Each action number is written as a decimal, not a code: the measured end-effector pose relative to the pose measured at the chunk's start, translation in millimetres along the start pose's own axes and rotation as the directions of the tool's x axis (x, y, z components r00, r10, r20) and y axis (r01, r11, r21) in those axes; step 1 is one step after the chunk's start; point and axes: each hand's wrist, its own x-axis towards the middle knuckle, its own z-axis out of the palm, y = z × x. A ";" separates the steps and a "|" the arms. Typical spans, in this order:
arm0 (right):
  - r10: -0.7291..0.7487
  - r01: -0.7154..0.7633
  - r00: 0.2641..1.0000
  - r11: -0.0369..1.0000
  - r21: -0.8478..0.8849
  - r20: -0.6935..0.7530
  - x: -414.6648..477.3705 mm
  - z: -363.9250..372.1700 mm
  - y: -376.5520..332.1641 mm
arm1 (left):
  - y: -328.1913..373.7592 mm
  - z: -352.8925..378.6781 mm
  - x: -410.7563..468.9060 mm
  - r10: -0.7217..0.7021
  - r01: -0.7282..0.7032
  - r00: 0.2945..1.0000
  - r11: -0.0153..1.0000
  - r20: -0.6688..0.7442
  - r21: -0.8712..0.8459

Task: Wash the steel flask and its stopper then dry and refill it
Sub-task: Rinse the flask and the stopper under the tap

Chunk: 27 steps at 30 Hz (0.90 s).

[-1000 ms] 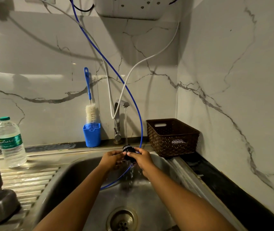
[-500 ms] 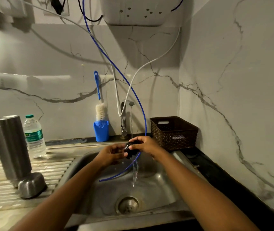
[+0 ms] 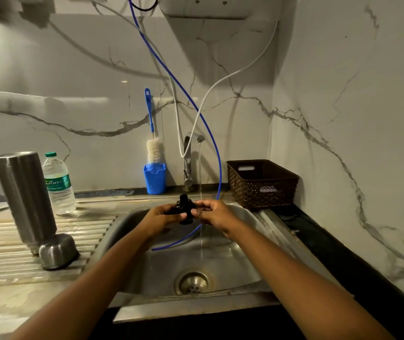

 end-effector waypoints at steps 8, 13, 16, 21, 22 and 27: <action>-0.134 0.134 0.991 0.991 0.026 0.015 -1.8 -1.1 -8.9 | 11.5 -12.0 -2.1 0.145 -0.145 0.989 0.989 0.040 -0.006; -0.064 0.070 0.997 0.983 -0.172 0.040 -2.2 7.2 8.2 | -6.6 -5.6 -1.5 0.040 -0.037 0.999 0.981 -0.016 0.193; -0.236 0.225 0.963 0.970 -0.092 -0.132 -1.0 10.1 -7.1 | 9.5 -6.6 -2.3 0.184 -0.194 0.975 0.979 -0.122 -0.068; -0.021 0.021 1.000 0.966 -0.258 0.004 -7.7 21.2 15.5 | -10.9 3.4 -7.9 -0.004 0.010 1.000 0.951 -0.020 0.308; -0.066 0.057 0.997 0.969 -0.242 -0.028 -6.8 19.9 11.8 | -8.8 3.5 -7.1 0.032 -0.019 0.998 0.966 -0.048 0.257; -0.112 0.095 0.992 0.972 -0.217 -0.065 -8.3 18.9 7.2 | -8.0 0.4 -5.7 0.050 -0.040 0.997 0.988 -0.063 0.151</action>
